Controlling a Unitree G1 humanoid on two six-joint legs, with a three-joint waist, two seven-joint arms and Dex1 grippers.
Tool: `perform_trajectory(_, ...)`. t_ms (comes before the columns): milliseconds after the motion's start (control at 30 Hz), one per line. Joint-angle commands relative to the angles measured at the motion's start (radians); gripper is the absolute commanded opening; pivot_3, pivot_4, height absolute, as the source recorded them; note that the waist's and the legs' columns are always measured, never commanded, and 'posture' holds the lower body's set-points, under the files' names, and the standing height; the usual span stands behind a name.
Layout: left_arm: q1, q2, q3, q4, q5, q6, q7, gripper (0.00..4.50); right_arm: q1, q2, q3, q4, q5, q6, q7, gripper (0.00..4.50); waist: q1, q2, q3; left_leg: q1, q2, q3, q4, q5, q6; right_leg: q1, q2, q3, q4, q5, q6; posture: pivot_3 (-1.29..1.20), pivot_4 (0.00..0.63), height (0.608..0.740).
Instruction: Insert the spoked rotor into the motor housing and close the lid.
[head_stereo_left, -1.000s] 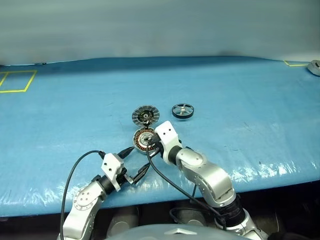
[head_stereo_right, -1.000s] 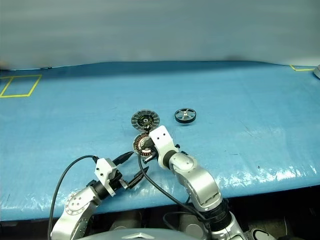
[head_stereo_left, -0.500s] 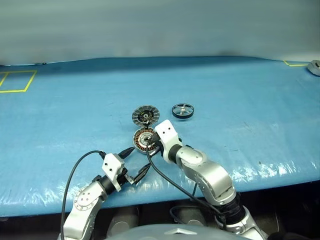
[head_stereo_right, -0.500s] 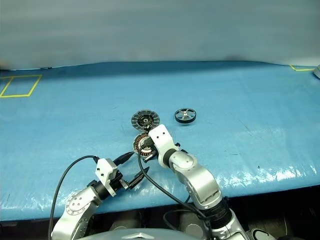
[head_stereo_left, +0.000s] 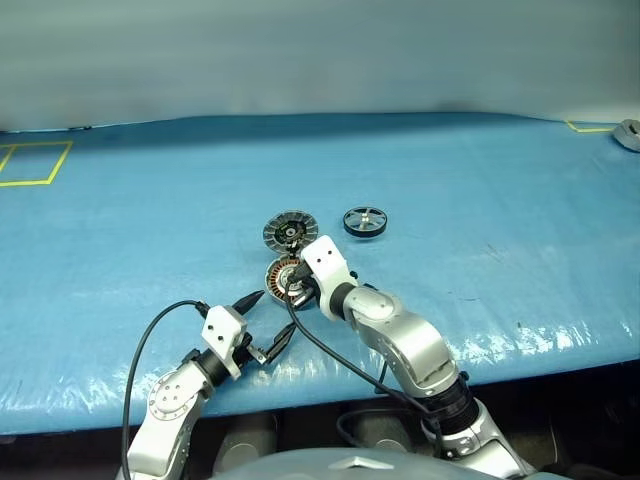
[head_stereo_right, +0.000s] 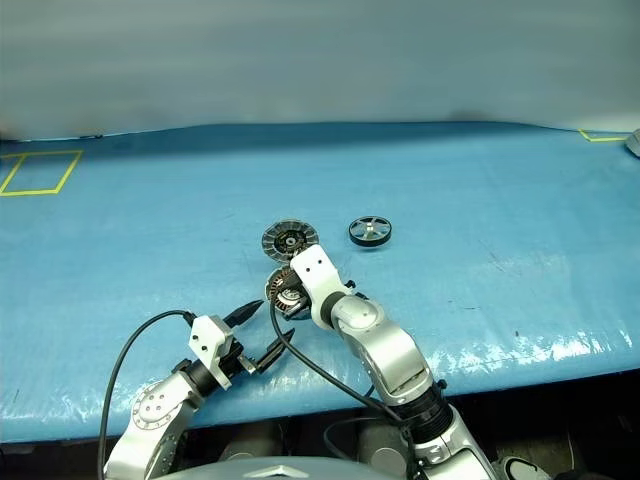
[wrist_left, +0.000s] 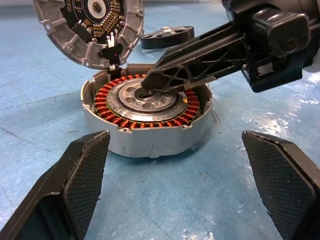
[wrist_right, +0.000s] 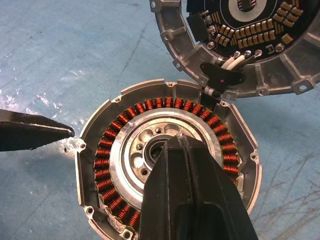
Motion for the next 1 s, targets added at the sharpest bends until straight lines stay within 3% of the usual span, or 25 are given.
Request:
perform_trajectory(33, 0.004, -0.001, 0.004, -0.010, -0.005, -0.020, -0.003, 4.50, 0.003, -0.001, 0.015, -0.026, -0.001, 0.009, 0.006, 0.02, -0.002, 0.000, 0.000, 0.000, 0.000, 0.000, 0.000, 0.000, 0.000, 0.000, 0.000, 0.000, 0.000, 0.000, 0.000, 0.00, 0.150, 0.740)
perform_trajectory(233, 0.002, 0.000, 0.001, -0.006, -0.009, -0.013, -0.010, 4.50, 0.045, -0.041, 0.023, -0.086, -0.007, 0.015, 0.009, 0.02, -0.002, 0.000, 0.000, 0.000, 0.000, 0.000, 0.000, 0.000, 0.000, 0.000, 0.000, 0.000, 0.000, 0.000, 0.000, 0.00, 0.150, 0.740)
perform_trajectory(1000, -0.005, -0.001, -0.001, -0.008, -0.005, -0.010, -0.015, 4.50, 0.010, 0.039, 0.031, 0.044, -0.025, -0.138, 0.002, 0.02, -0.004, 0.000, 0.000, 0.000, 0.000, 0.000, 0.002, 0.000, 0.000, 0.001, 0.000, 0.000, 0.000, 0.000, 0.001, 0.00, 0.150, 0.740)
